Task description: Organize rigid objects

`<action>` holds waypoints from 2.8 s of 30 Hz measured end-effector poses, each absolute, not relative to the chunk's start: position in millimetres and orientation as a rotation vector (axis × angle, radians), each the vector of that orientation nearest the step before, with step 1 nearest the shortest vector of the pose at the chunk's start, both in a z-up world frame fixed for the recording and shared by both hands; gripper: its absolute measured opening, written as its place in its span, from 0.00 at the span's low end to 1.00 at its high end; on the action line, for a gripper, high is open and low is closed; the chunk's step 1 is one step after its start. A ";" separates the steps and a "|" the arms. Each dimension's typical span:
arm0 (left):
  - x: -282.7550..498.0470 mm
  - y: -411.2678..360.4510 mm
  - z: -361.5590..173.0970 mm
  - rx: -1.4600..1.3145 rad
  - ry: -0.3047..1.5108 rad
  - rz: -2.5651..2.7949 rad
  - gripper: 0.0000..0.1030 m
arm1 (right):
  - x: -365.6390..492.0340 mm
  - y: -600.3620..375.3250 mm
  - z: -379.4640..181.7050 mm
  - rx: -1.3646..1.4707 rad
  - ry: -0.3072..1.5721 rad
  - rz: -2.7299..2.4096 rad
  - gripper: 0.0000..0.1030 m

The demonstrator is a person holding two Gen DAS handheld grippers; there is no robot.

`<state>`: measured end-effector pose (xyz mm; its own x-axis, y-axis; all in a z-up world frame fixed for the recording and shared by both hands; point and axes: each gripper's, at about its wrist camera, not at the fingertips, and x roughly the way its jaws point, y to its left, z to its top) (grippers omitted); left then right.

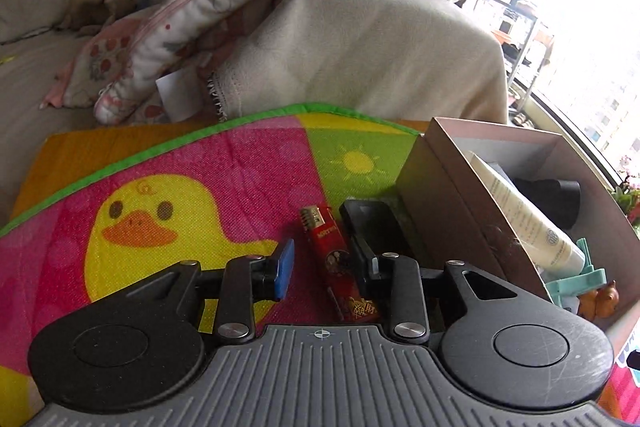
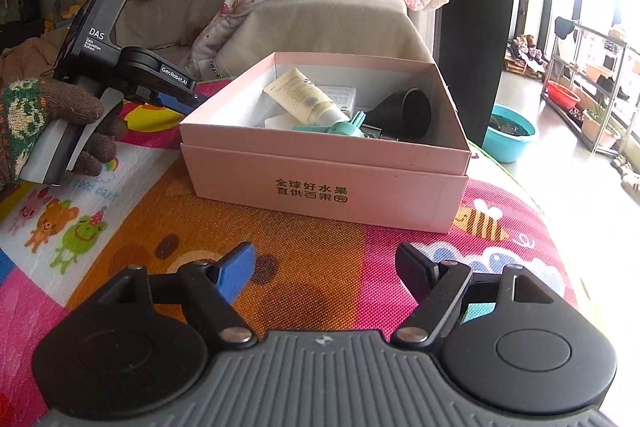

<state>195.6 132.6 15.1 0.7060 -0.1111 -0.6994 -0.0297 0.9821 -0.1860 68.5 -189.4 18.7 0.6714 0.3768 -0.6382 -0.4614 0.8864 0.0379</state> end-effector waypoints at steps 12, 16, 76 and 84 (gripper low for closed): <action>198.8 118.2 12.6 -0.068 0.765 -0.053 0.31 | 67.8 -184.2 8.4 -0.128 0.730 0.459 0.76; 202.7 119.7 12.1 -0.064 0.783 -0.025 0.29 | 67.6 -182.9 7.8 -0.133 0.734 0.454 0.76; 194.0 113.3 6.2 -0.069 0.733 0.020 0.26 | 24.8 -126.3 15.8 -0.227 0.688 0.712 0.37; 134.3 109.8 8.1 -0.030 0.739 -0.113 0.26 | 21.5 -129.4 16.6 -0.223 0.696 0.716 0.37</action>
